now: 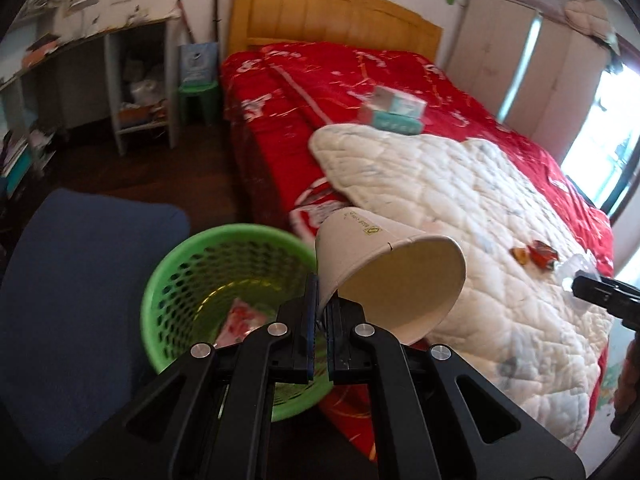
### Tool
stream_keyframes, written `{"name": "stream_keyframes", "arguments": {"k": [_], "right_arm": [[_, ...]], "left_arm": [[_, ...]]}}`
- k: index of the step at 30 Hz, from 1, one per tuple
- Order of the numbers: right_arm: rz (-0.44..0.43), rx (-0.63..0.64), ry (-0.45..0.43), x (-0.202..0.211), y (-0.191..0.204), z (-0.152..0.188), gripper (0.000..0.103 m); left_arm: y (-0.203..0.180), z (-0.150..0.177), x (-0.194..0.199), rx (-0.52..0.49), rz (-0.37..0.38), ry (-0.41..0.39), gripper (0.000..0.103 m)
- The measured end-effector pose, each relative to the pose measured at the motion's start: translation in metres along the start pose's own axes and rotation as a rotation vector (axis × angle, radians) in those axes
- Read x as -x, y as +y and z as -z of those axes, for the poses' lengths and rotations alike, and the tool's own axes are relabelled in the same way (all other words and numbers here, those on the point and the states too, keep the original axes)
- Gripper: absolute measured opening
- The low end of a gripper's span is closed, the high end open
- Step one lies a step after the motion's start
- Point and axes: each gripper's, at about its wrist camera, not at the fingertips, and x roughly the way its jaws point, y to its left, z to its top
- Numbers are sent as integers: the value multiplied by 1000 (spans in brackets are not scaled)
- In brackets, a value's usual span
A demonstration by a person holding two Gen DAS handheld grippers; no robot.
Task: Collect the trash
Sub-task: 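Carry the paper cup to the basket and open the left tool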
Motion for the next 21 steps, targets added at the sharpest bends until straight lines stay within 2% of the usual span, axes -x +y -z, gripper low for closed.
{"name": "stream_keyframes", "arguments": {"k": [6, 9, 11, 13, 15, 21], "right_arm": [[-21, 30, 18, -11, 20, -4, 57], [-28, 42, 25, -15, 28, -5, 57], [-32, 49, 33, -20, 33, -5, 57], [-37, 55, 41, -24, 37, -5, 57], [-41, 64, 50, -28, 43, -6, 57], [-66, 87, 69, -41, 59, -9, 57]], "left_arm": [[29, 1, -10, 36, -72, 33, 3], [42, 4, -13, 64, -89, 51, 7], [51, 7, -15, 89, -91, 64, 12], [57, 10, -16, 110, -89, 70, 27], [61, 12, -13, 121, -102, 64, 35], [74, 17, -1, 154, -109, 48, 46]]}}
